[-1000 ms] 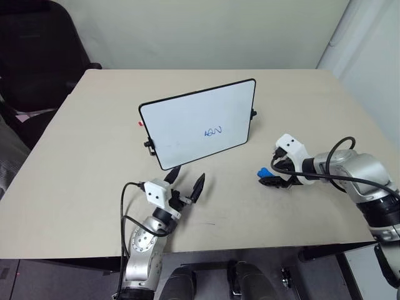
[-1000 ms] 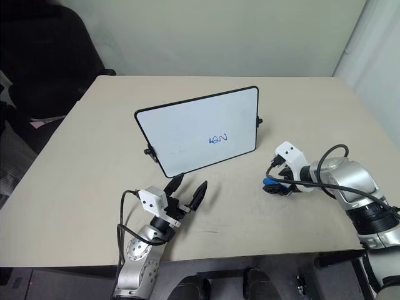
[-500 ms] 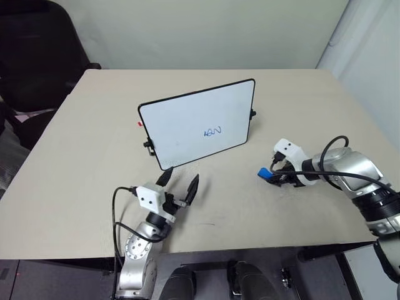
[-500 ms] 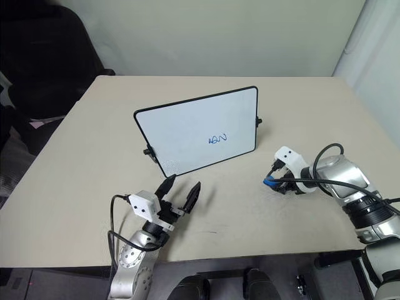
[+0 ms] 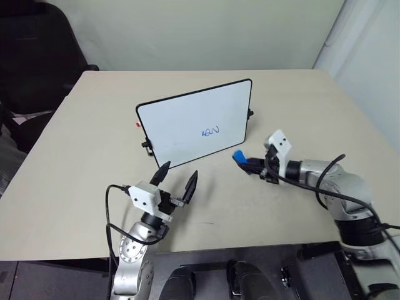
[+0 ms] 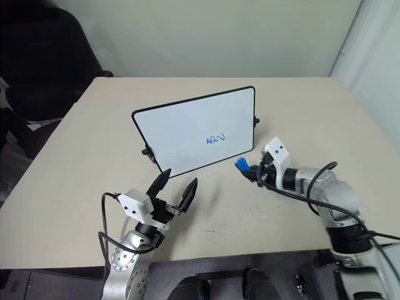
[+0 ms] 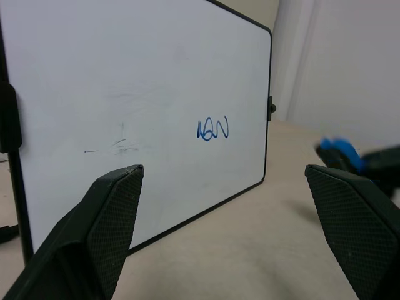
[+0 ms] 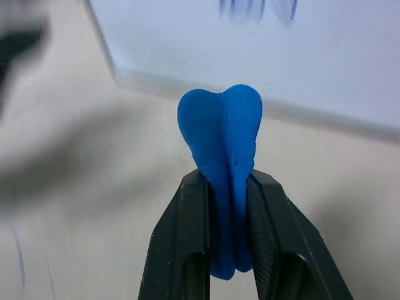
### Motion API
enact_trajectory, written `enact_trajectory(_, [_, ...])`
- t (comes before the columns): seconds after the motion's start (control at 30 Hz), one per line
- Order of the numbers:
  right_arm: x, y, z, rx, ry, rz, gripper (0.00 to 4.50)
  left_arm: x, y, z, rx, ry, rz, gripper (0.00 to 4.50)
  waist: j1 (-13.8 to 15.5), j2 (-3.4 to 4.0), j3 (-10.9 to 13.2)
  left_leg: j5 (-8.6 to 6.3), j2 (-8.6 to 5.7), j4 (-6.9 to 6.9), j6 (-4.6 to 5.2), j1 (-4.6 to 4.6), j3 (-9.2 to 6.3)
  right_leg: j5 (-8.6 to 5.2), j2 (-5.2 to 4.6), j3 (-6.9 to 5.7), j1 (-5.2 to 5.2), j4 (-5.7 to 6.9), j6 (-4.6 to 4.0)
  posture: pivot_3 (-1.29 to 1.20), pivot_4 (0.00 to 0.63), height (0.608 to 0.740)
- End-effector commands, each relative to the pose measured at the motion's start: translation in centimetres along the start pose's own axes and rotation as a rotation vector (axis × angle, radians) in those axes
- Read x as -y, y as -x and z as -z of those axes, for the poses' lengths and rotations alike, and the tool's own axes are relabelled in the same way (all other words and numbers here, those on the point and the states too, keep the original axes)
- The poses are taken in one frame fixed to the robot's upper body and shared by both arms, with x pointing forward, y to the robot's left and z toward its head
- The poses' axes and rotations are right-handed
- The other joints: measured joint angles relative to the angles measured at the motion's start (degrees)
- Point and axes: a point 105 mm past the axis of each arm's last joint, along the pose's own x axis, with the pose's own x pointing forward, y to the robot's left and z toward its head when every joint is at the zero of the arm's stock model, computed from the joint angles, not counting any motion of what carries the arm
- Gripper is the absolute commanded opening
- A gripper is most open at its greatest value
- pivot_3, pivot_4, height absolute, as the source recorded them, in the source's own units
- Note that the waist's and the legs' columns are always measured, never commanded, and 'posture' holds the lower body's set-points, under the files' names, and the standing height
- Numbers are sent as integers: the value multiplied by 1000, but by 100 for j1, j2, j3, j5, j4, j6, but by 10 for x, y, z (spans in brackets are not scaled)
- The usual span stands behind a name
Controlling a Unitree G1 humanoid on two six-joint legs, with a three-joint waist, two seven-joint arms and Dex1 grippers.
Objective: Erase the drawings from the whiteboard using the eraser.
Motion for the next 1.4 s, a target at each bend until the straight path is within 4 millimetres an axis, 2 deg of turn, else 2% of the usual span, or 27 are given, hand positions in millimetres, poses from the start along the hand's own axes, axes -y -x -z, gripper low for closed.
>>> enact_trajectory(0.03, [0, -8, -18, 101, -8, 67, 435, -2, -4, -10, 37, -13, 9, 4500, -1, 0, 0, 0, 0, 0, 0, 0, -2, 2, 0, 0, 0, 1, -1, 0, 150, 740])
enact_trajectory(0.27, [8, -37, -28, 185, -91, 169, 435, -3, -8, -8, 31, -18, 20, 4500, 4, 0, 0, 0, 0, 1, -1, -3, -3, 16, -5, -1, -7, -4, -10, 0, 150, 740])
enact_trajectory(0.4, [12, -46, -31, 207, -90, 213, 435, -7, -9, -7, 26, -24, 13, 4500, 8, 0, 0, -7, 0, -3, -6, -12, -7, 40, -5, -1, -19, -5, -56, 0, 150, 740])
enact_trajectory(0.57, [12, -56, -28, 206, -28, 251, 435, -9, -10, -7, 22, -27, 12, 4500, 6, 0, 0, -14, 0, -3, -7, -26, -4, 37, -7, -1, -34, -7, -63, 0, 150, 740])
enact_trajectory(0.63, [11, -63, -28, 201, -66, 251, 435, -10, -10, -6, 19, -28, 12, 4500, 2, 0, 0, -16, 0, -3, -7, -27, -4, 36, -7, -2, -38, -7, -65, 0, 150, 740])
enact_trajectory(0.93, [-7, -86, -37, 195, -54, 233, 435, -10, -11, -4, 8, -30, 15, 4500, -19, 0, 0, -21, 1, -3, -8, -33, -1, 43, -8, -3, -55, -4, -78, 0, 150, 740])
enact_trajectory(1.23, [-21, -106, -36, 145, 76, 205, 435, -6, -10, -2, 3, -28, 18, 4500, -107, 0, 0, -19, 14, -2, -10, -32, 2, 56, -3, -3, -64, 2, -96, 0, 150, 740])
enact_trajectory(1.4, [-36, -122, -38, 134, 122, 151, 435, -4, -10, 0, -2, -29, 23, 4500, -174, 0, 0, -17, 22, -2, -12, -31, 7, 64, 1, -3, -68, 2, -103, 0, 150, 740])
